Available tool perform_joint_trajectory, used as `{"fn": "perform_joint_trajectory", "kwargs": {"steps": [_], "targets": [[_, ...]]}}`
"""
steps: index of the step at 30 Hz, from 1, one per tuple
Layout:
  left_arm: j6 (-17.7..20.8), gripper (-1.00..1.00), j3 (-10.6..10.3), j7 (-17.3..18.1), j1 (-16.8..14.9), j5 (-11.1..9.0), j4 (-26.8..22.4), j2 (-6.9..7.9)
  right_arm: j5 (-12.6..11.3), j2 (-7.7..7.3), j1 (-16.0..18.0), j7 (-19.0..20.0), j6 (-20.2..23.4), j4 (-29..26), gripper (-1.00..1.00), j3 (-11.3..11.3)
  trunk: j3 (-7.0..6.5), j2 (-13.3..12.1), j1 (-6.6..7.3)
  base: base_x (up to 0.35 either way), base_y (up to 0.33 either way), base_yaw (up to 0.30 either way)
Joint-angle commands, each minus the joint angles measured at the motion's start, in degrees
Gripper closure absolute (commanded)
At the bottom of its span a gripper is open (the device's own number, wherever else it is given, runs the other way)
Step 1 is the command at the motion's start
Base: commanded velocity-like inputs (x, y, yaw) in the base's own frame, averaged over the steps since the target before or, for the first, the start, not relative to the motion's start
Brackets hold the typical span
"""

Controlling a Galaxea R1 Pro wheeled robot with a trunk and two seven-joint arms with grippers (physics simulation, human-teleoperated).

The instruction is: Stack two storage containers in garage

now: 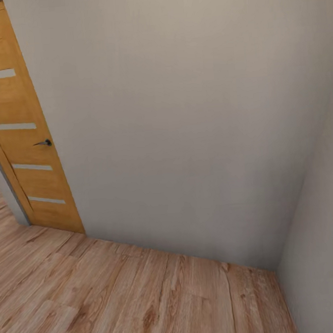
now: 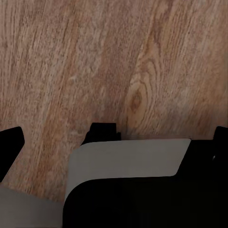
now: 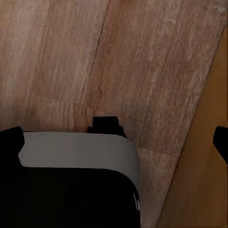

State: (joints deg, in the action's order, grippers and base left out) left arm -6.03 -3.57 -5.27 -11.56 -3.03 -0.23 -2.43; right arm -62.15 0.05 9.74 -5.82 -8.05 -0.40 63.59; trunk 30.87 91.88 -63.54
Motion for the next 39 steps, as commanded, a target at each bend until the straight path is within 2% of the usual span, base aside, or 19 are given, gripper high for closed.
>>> {"fn": "perform_joint_trajectory", "kwargs": {"steps": [1,16,31,39], "targets": [[-0.2,-1.0,-0.4,-0.2,0.0,-0.3,0.1,-0.02,-0.4,0.01,0.0,-0.2,-0.1,0.0,-1.0,0.5,0.06,0.0,-0.02,0.162,0.0,0.0],[-0.3,-1.0,-0.4,-0.3,0.0,-0.3,0.1,0.03,-0.4,0.05,0.0,-0.3,0.0,0.0,-1.0,0.5,0.06,0.0,-0.02,0.015,0.0,0.023],[-0.3,-1.0,-0.4,-0.3,0.0,-0.3,0.1,-0.01,-0.3,0.03,0.0,-0.3,0.0,0.0,-1.0,0.5,0.27,0.0,-0.02,0.003,0.0,0.259],[-0.1,-1.0,-0.4,-0.2,0.0,-0.3,0.1,0.15,-0.3,0.03,0.0,-0.3,-0.1,0.0,-1.0,0.5,0.46,0.0,-0.02,0.261,0.0,0.271]]}}
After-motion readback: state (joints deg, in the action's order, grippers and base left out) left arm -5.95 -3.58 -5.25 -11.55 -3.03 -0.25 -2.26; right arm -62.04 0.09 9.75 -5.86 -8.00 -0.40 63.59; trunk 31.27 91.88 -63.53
